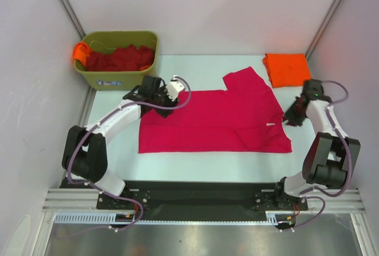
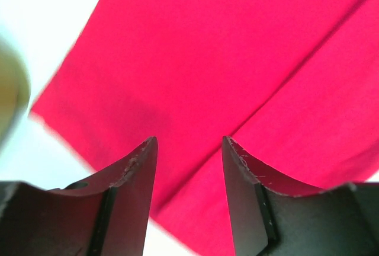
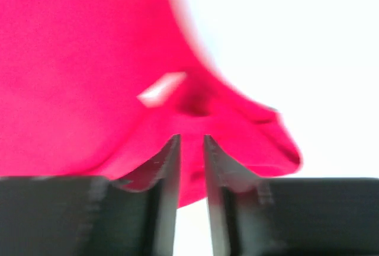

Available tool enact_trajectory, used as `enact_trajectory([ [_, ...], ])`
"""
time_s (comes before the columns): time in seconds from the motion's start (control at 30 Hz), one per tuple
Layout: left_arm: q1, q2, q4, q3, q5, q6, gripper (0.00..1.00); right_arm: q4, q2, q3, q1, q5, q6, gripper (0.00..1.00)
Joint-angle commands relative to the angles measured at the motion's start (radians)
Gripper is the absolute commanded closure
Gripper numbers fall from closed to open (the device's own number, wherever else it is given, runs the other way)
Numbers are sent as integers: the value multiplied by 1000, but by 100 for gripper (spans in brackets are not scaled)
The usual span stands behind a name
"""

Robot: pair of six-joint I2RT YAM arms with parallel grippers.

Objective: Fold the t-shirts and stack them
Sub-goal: Fold the tshirt

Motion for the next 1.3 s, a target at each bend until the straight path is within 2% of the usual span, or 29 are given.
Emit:
enact_trajectory([
  [0.0,-93,44,29,71,79,-41,46,4,-43,-106,-116,-117,13,70],
  [0.1,-190,82,82,75,55,-18,45,80,-26,-134,-184,-191,11,62],
  [0.23,-297,115,167,25,55,-6,44,122,44,-124,-168,-202,-1,56],
  [0.37,-310,116,174,-10,79,-28,44,164,83,-130,-168,-200,13,55],
  [0.47,-308,105,158,-17,64,-18,44,180,95,-141,-152,-191,28,63],
  [0.5,-308,105,156,-17,55,-12,44,187,99,-141,-144,-191,36,76],
  [0.63,-308,105,151,-12,38,0,44,199,101,-123,-98,-179,66,100],
  [1.27,-304,119,162,-20,24,15,44,127,325,161,14,-107,215,100],
])
